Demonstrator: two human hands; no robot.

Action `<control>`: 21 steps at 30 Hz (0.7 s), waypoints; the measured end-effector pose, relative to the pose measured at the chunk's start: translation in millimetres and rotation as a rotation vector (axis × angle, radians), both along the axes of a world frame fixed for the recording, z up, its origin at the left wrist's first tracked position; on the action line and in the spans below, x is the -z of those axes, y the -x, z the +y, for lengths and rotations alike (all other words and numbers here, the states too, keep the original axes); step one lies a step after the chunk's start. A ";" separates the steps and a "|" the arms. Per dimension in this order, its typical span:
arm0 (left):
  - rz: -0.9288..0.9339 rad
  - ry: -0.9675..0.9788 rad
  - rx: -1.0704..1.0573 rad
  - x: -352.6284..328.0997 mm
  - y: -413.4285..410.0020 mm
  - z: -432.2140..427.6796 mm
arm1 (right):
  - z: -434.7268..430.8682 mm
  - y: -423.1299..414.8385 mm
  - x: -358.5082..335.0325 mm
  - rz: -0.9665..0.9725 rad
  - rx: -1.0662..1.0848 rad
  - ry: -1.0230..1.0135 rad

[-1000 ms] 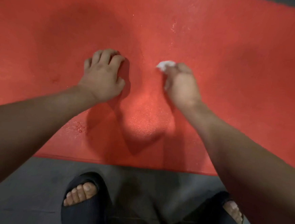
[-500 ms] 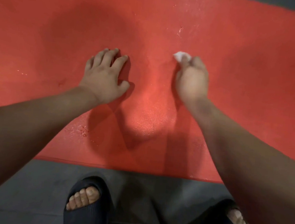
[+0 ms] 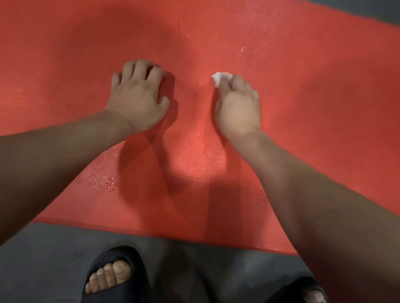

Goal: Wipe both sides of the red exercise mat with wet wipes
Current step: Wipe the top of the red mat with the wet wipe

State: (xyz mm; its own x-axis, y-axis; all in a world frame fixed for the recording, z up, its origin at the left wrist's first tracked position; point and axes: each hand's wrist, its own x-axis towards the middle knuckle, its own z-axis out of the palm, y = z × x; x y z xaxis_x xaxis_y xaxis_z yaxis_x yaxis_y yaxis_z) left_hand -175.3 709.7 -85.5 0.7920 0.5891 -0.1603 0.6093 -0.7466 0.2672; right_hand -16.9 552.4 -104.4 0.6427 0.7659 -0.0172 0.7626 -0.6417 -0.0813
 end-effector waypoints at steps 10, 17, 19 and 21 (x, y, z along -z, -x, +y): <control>-0.035 -0.024 -0.019 3.4 -19.8 7.4 | 32.1 1.6 -4.6 0.089 -0.052 -0.001; -0.112 -0.014 -0.035 10.4 -47.9 3.2 | -12.2 -50.5 4.7 0.041 0.054 0.056; -0.122 -0.022 -0.008 11.3 -56.9 4.8 | -24.5 -72.7 4.9 0.071 0.308 0.031; -0.115 -0.037 0.028 12.6 -66.4 8.5 | -21.2 -65.7 3.4 0.098 0.305 0.012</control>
